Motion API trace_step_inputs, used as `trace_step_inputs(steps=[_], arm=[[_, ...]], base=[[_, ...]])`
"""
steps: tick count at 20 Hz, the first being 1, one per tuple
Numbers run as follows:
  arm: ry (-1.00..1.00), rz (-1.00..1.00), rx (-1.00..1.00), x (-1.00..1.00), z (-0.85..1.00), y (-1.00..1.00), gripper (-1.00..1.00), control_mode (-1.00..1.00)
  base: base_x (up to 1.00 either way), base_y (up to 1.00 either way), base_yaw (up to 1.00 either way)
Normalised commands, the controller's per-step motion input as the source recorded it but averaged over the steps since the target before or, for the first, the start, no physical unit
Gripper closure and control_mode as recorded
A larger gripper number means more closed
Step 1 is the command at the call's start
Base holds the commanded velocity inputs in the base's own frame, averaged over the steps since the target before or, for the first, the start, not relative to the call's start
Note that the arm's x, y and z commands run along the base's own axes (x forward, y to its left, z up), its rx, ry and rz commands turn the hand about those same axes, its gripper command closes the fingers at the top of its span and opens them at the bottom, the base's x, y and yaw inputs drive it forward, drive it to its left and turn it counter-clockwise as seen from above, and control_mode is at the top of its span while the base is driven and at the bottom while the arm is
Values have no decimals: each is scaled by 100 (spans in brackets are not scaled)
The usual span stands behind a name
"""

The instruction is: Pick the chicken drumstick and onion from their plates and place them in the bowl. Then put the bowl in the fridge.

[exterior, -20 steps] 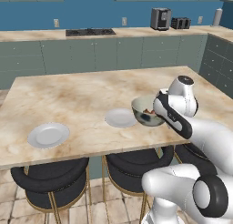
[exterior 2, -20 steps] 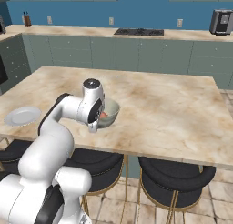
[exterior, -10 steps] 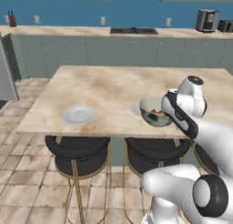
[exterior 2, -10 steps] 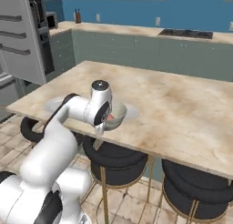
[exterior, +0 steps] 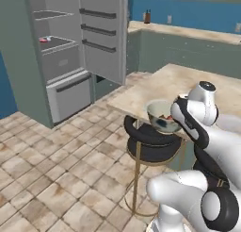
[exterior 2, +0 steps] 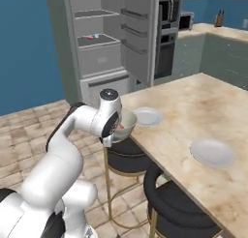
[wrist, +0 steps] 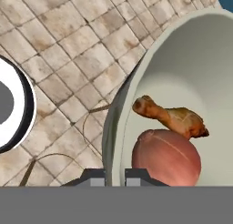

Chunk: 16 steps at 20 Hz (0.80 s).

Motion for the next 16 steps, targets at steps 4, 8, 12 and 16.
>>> trace_step_inputs(steps=[4,8,12,16], arm=[[0,0,0,0,0,0,100,100],[0,0,0,0,0,0,100,100],[0,0,0,0,0,0,100,100],[0,0,0,0,0,0,100,100]], base=[[33,38,54],[68,60,15],[82,66,0],[84,61,0]])
